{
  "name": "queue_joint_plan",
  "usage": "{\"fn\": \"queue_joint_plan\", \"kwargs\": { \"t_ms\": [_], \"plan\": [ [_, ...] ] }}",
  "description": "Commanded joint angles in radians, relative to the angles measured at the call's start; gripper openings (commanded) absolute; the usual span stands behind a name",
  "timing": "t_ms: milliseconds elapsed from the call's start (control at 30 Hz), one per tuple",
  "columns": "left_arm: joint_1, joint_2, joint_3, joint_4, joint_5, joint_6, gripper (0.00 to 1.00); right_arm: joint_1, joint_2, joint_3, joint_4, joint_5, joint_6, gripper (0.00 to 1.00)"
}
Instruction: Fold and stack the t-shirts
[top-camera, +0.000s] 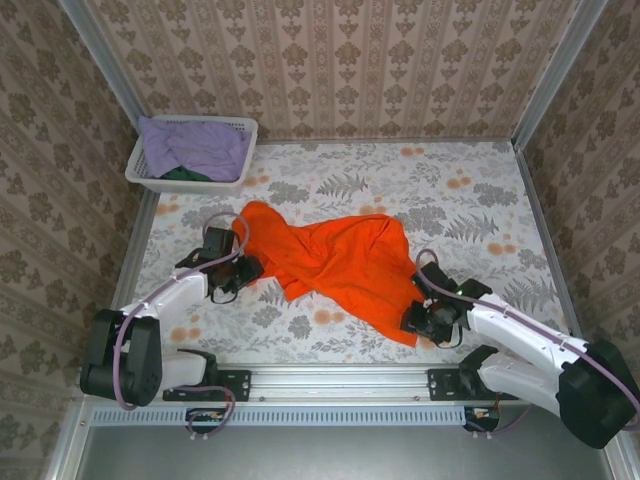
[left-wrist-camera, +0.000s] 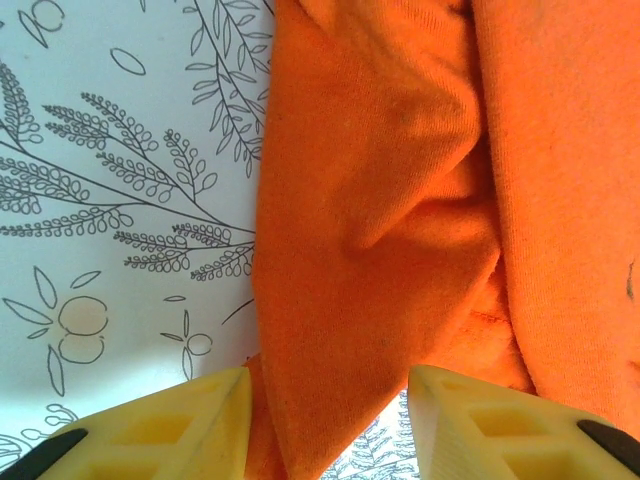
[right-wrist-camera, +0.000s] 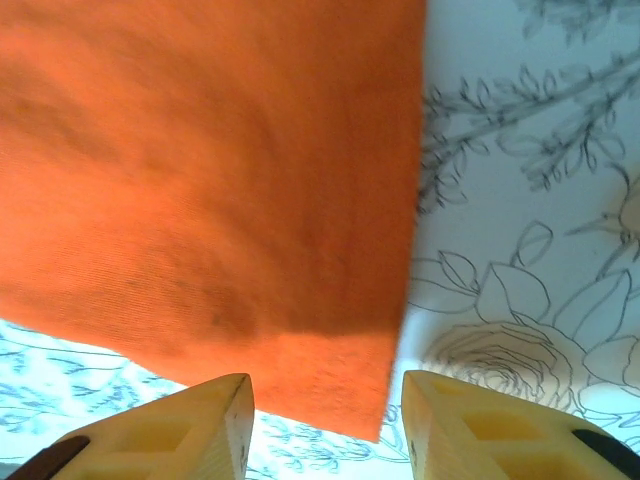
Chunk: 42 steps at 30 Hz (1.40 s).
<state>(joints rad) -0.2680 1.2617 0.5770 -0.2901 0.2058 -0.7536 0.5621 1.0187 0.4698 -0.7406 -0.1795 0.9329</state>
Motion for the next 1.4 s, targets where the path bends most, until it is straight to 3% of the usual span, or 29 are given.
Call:
{"fn": "queue_joint_plan", "kwargs": {
  "t_ms": [0,100,167,367,500,700,1267,1367],
  "plan": [
    [-0.006,0.009,0.000,0.005,0.004,0.000,0.46,0.017,0.014,-0.020,0.003,0.020,0.069,0.42],
    [-0.008,0.002,-0.002,-0.004,-0.003,0.001,0.55,0.036,0.042,-0.019,0.017,0.031,0.078,0.42],
    [-0.009,-0.012,-0.008,-0.008,-0.009,0.005,0.57,0.048,0.055,-0.026,0.041,0.027,0.093,0.40],
    [-0.014,-0.074,-0.017,-0.059,-0.060,0.019,0.51,0.084,0.085,-0.031,0.069,0.047,0.113,0.33],
    [-0.018,-0.088,-0.016,-0.075,-0.069,0.031,0.44,0.087,0.088,-0.034,0.081,0.057,0.119,0.16],
    [-0.027,-0.083,-0.013,-0.092,-0.083,0.055,0.43,0.090,0.068,-0.033,0.088,0.055,0.120,0.03],
    [-0.121,-0.003,0.012,-0.103,-0.200,0.135,0.36,0.089,0.028,-0.012,0.098,0.071,0.128,0.00],
    [-0.130,0.015,0.018,-0.089,-0.197,0.133,0.24,0.090,0.018,-0.012,0.097,0.077,0.129,0.00]
  ]
}}
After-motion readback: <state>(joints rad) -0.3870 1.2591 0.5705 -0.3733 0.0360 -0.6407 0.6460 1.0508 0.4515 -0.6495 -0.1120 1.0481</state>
